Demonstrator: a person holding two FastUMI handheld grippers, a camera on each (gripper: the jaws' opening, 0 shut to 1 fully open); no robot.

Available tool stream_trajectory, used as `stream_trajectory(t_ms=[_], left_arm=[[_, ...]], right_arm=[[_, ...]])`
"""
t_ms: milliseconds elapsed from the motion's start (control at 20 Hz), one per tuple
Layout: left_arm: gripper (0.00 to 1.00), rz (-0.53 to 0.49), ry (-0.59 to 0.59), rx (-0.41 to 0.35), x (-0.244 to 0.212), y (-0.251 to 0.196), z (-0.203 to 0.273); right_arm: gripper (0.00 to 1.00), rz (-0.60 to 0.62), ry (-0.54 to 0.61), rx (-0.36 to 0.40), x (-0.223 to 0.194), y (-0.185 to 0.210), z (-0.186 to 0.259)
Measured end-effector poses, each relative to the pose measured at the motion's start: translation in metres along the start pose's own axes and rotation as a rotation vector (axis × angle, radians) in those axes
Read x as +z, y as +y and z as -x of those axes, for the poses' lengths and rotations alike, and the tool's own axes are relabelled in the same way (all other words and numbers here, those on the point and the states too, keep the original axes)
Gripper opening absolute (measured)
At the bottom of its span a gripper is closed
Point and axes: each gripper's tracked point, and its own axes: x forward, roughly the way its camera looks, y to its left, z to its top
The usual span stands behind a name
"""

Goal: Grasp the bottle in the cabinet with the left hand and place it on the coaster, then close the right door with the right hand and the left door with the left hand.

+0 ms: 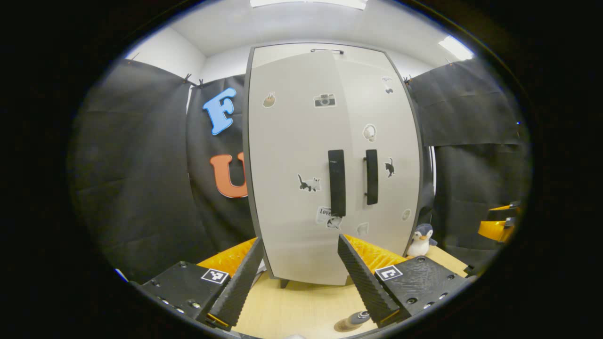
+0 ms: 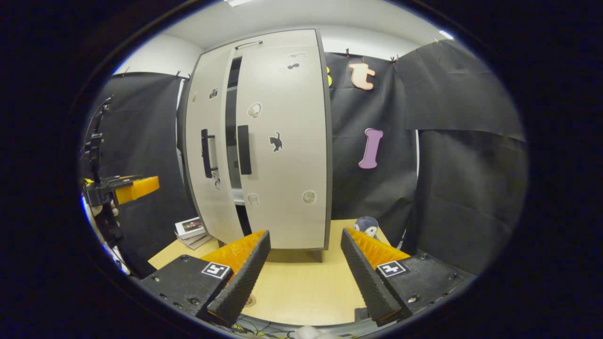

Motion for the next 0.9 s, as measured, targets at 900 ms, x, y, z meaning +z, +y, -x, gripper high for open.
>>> stream_trajectory(t_ms=[900], left_arm=[[0.98,0.022,0.025,0.006,-0.024,-0.002,0.027]], right_arm=[[0.96,0.032,-0.035,0.006,0.003,0.036,0.002]])
